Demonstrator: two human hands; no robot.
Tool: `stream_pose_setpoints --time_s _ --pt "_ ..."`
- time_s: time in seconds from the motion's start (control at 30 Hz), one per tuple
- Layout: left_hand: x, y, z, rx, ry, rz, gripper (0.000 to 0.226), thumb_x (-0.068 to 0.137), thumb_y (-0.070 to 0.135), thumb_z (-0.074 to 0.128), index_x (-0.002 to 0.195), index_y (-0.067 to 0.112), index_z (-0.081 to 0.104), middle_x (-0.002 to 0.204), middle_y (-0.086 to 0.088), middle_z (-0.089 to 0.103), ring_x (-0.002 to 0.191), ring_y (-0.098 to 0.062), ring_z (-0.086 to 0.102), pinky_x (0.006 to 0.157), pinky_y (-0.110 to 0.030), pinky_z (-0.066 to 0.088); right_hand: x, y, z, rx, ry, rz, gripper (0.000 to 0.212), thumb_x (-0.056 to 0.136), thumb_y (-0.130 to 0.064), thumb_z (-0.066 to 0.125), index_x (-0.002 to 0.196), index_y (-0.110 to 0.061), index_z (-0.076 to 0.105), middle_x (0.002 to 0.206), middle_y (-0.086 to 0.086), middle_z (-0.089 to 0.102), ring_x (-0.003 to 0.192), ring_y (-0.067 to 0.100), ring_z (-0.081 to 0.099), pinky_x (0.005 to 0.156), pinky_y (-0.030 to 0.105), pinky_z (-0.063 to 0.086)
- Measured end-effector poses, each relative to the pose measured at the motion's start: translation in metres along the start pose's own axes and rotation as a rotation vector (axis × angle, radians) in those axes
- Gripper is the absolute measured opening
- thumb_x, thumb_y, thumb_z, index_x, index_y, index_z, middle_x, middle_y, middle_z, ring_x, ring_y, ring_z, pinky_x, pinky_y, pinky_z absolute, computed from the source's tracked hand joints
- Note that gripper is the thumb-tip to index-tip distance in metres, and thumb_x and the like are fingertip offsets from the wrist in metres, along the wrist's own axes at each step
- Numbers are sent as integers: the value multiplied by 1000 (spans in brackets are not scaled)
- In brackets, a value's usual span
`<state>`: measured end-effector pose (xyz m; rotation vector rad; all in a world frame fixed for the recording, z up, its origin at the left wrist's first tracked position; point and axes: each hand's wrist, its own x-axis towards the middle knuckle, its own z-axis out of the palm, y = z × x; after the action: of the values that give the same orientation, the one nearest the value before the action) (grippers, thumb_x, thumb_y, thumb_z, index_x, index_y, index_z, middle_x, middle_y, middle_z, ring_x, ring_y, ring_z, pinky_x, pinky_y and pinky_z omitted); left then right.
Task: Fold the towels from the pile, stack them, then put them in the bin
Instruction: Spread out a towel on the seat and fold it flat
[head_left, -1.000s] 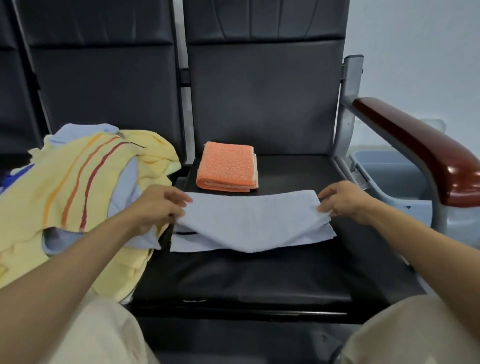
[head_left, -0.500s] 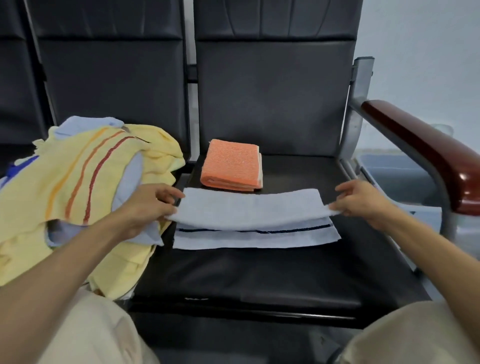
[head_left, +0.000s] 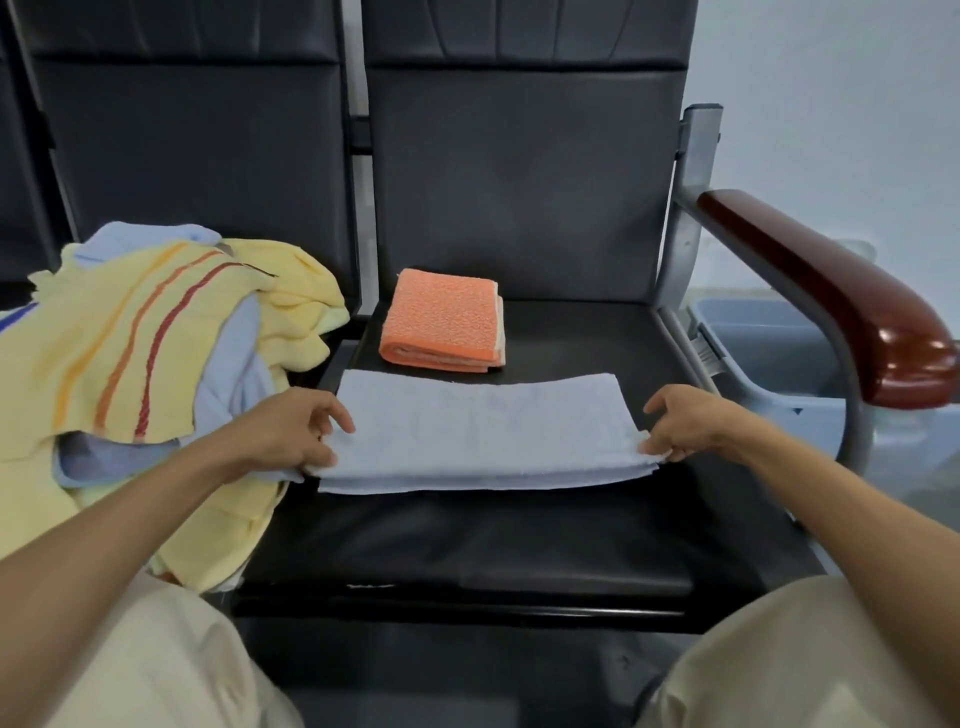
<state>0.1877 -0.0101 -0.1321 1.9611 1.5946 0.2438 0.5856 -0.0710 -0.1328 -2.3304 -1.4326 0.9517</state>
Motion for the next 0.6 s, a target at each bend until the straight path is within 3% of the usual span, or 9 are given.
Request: stream_pose_setpoints --time_s 0.07,0.13,0.27,0.33,0.4,0.53,0.6 --pt "4 -2 5 36 -39 -43 29 79 6 71 103 17 60 99 -9 53 71 -20 58 65 -36 57 4 1 4 -47 -15 6 41 84 -1 67 122 3 53 96 14 59 58 17 56 53 22 49" --pt "9 -1 9 52 -35 -92 33 83 12 67 112 12 51 102 -10 48 72 -24 60 55 -32 57 8 1 6 -87 1 16 22 86 -14 68 100 2 63 78 11 58 57 18 51 52 24 46" --pt "20 7 16 115 45 -193 51 90 30 63 126 4 37 103 -9 48 74 -20 55 44 -25 43 15 -2 13 -161 83 22 34 85 -41 68 81 -9 57 81 6 59 66 18 54 50 25 42" --pt "25 10 18 139 40 -257 65 89 38 64 133 2 32 110 -11 51 81 -19 53 53 -27 45 19 -3 16 -199 104 22 36 82 -42 72 77 -12 52 85 4 57 68 17 54 52 26 40" --pt "29 12 20 153 24 -302 72 86 40 69 134 2 32 120 -12 51 92 -21 50 67 -31 48 19 -5 16 -217 74 42 34 79 -37 76 87 -10 56 89 6 60 68 16 56 54 26 41" --pt "33 12 21 50 -1 -300 46 82 31 73 112 8 46 117 -9 54 99 -24 53 82 -41 53 9 -1 7 -129 -100 89 26 78 -24 78 82 -6 60 70 4 59 56 15 53 51 23 39" --pt "30 16 21 -3 -1 -266 39 83 28 70 113 10 51 114 -7 56 102 -25 55 83 -40 52 2 5 3 -80 -163 94 24 76 -22 80 79 -6 62 70 5 58 58 16 52 51 22 41"
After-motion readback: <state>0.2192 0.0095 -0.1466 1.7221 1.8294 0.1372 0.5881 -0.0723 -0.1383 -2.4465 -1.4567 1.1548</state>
